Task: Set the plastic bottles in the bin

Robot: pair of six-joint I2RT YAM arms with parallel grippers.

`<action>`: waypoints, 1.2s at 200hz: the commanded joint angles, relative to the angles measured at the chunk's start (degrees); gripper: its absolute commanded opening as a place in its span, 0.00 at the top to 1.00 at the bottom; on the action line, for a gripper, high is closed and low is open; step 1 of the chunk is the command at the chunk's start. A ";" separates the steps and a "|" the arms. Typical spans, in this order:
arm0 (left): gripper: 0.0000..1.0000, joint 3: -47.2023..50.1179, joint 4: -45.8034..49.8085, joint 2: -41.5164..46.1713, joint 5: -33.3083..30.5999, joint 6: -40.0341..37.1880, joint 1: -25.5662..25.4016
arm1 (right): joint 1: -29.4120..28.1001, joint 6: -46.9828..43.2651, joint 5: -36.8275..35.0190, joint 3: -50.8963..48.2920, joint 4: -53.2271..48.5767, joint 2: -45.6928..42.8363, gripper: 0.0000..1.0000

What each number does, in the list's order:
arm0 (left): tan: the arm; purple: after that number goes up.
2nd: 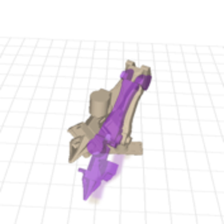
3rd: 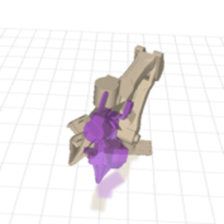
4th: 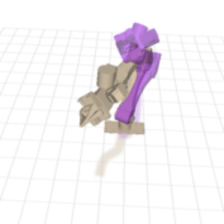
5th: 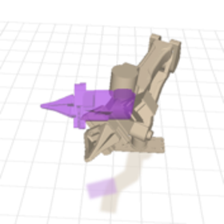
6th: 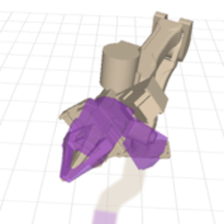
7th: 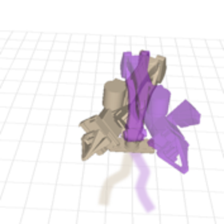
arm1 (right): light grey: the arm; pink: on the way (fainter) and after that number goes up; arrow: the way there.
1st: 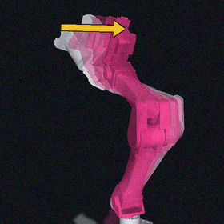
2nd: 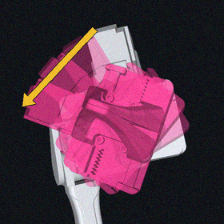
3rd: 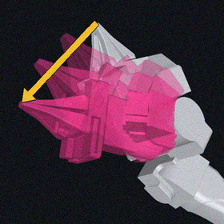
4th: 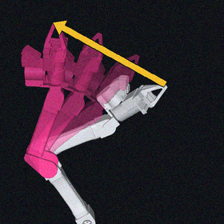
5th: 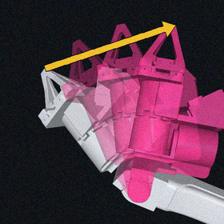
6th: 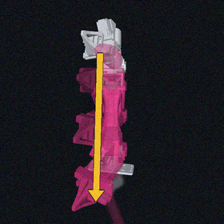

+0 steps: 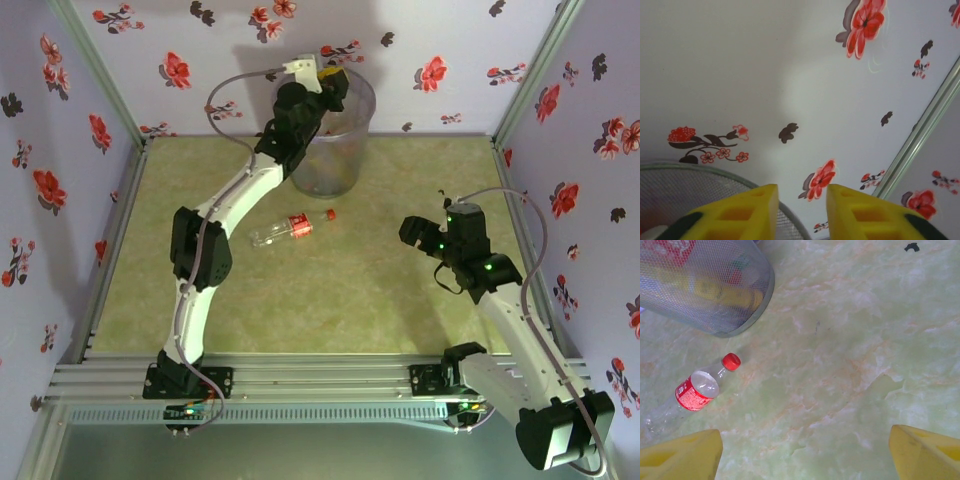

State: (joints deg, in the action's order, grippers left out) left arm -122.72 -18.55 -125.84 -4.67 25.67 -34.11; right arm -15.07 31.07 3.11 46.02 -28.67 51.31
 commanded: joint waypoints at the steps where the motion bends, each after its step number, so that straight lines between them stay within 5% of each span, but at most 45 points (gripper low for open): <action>1: 0.80 -4.66 7.71 -0.59 -1.39 1.08 0.62 | -0.31 -0.93 -1.09 0.83 -0.16 -1.04 0.13; 88: 1.00 -13.17 32.65 -5.68 5.30 -1.01 1.92 | -0.23 -1.89 -2.50 1.27 -1.76 -2.02 0.13; 240: 1.00 -18.79 45.60 -12.54 10.12 -7.40 2.08 | -0.24 -0.48 -2.15 1.75 -0.92 -1.91 0.13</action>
State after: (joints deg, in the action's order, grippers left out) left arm -141.38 18.68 -135.06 3.27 19.07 -32.29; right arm -15.07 30.24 2.07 46.04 -29.93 49.82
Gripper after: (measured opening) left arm 0.054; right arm 0.873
